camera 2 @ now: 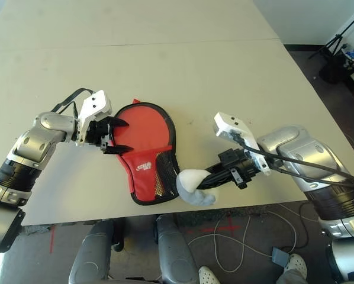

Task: Store the ping-pong paddle in its case and zip it.

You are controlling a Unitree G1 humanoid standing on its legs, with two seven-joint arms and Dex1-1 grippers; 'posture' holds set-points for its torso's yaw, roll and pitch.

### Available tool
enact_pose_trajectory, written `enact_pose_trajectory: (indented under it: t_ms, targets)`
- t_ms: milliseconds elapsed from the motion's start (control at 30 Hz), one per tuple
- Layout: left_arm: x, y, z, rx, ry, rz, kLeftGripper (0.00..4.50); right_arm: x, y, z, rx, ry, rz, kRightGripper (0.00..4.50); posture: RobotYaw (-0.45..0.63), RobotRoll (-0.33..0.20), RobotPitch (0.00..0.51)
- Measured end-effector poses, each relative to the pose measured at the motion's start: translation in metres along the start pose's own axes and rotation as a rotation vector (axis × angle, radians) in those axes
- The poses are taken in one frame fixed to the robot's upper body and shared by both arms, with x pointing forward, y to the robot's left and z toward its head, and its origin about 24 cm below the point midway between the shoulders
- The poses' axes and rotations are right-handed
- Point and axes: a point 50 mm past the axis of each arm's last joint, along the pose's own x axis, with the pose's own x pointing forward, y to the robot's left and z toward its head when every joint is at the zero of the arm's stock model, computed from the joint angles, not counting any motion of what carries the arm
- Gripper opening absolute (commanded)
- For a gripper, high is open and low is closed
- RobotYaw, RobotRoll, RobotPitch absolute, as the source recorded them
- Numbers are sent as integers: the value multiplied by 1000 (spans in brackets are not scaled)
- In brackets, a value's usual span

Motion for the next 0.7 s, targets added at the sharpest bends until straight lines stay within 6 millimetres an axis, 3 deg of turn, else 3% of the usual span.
enact_pose_trajectory:
  t_ms: [300, 600, 633, 700]
  targets:
    - [2, 1, 0, 2, -3, 1, 4500, 23, 16, -10, 23, 20, 116, 226, -92, 0, 282]
    - [2, 2, 0, 9, -4, 3, 4500, 29, 17, -12, 29, 24, 114, 225, -94, 0, 280]
    - [2, 2, 0, 10, -4, 4, 4500, 28, 14, -12, 26, 22, 95, 937, -94, 0, 280]
    - [2, 3, 1, 11, -4, 5, 4500, 25, 7, -7, 11, 14, 45, 1525, -94, 0, 279]
